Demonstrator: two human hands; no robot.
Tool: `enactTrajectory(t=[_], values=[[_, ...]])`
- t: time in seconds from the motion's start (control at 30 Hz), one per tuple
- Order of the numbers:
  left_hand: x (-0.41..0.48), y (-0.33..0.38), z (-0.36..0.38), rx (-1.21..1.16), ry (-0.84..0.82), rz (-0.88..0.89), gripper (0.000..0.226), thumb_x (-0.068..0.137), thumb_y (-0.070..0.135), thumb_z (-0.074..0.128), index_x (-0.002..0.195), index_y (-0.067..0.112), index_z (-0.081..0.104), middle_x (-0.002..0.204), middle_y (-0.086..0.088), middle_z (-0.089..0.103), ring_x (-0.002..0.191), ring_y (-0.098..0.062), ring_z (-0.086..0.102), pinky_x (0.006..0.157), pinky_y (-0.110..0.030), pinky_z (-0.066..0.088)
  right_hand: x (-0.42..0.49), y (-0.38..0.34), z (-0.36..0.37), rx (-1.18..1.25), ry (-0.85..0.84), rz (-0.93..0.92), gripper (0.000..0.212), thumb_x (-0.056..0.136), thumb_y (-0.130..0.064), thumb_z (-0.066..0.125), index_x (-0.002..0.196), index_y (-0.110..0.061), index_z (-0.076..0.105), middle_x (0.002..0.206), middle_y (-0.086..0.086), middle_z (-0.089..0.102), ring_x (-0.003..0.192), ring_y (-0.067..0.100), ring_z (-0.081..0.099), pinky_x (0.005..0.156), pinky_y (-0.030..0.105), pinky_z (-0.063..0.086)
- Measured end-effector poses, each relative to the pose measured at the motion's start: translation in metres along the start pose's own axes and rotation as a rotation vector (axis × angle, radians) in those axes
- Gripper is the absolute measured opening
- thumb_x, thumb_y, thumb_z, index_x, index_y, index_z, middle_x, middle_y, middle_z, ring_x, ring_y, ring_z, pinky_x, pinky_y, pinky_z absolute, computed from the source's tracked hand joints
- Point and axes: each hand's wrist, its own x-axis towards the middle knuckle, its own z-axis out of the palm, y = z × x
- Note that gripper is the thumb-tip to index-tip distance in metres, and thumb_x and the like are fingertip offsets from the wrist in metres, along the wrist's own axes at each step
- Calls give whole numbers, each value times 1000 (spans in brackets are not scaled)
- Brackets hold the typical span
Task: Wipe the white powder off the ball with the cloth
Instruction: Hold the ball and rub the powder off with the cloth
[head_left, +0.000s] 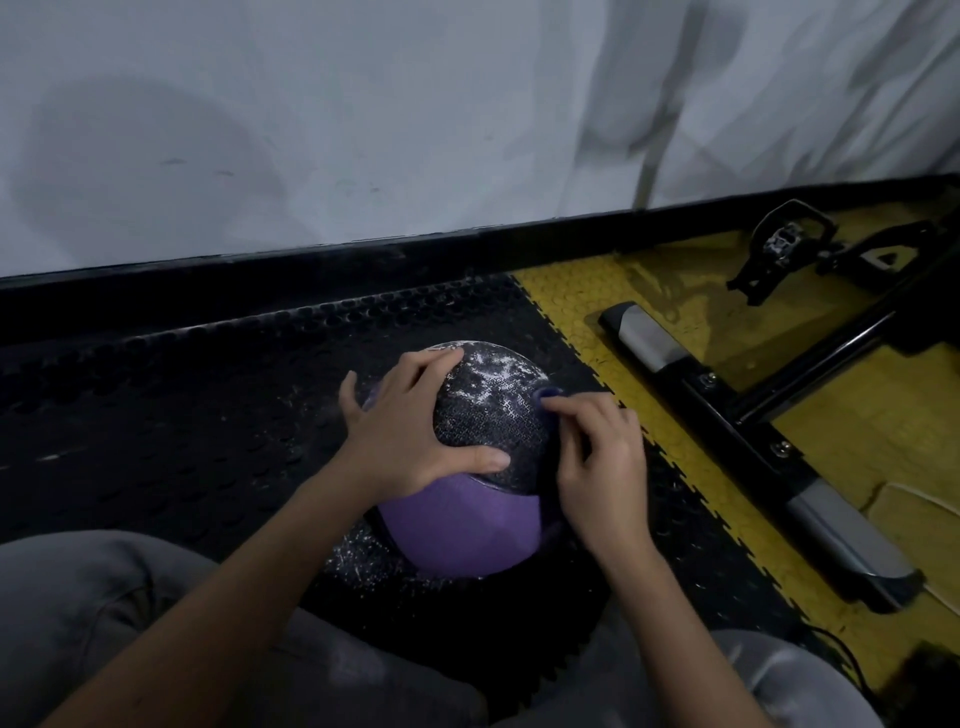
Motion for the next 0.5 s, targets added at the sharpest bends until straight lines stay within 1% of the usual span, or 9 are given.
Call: enactTrajectory(t=[0.1,0.17,0.23,0.3,0.33,0.37,0.43,0.47,0.5], values=[[0,-2,0,12,21,-5,120,32,88,37,142,43,17,138,25,16,134,0,17,108,-50,-15,-17,-18,1,-57,-14,-190,22,83,-6,56,98,-13,70,96,1,63,82,21,46,78,21,37],[-1,-3,-2,10,13,-11,120,32,87,38,142,43,17,138,25,16,134,-2,18,108,-50,-15,-13,-13,0,-26,-36,-209,23,83,-3,56,98,-13,70,96,2,62,84,20,46,81,18,35],[-2,-4,-3,2,5,-13,119,33,87,38,142,43,16,139,24,16,135,-4,18,107,-50,-16,-2,3,1,51,-25,-44,24,85,-2,53,94,-16,70,92,-2,61,84,21,51,83,12,32],[-2,-4,-2,-10,8,-10,119,33,88,39,142,43,17,139,23,16,136,-6,18,107,-50,-18,10,18,1,165,-27,155,30,88,1,53,90,-26,66,88,-11,59,87,23,57,84,20,38],[-1,-3,-1,-17,14,-11,119,33,88,41,141,43,17,139,23,17,136,-6,17,107,-50,-18,12,21,2,191,-30,198,32,88,2,54,89,-29,64,88,-14,58,87,23,58,83,24,40],[-1,-2,0,-20,22,-11,119,33,87,43,141,43,18,139,23,17,136,-5,16,107,-50,-18,11,19,2,177,-26,189,32,88,2,54,90,-28,64,87,-14,58,86,23,58,83,22,39],[-1,-1,3,-13,37,-16,120,33,87,45,141,42,19,140,24,17,134,-1,15,107,-51,-17,3,6,1,99,3,97,25,87,-3,54,92,-22,68,89,-8,59,83,22,54,81,10,31],[-1,-1,4,-5,48,-17,120,32,88,44,141,42,19,139,24,18,134,0,16,108,-51,-15,-2,-3,1,61,11,26,22,86,-5,53,93,-19,69,90,-4,60,82,21,51,80,9,29],[-1,-1,5,3,57,-18,120,31,88,41,141,43,19,139,24,18,133,2,16,109,-52,-14,-8,-12,1,25,5,-56,20,86,-8,53,94,-16,70,92,-2,61,82,20,47,80,12,31]])
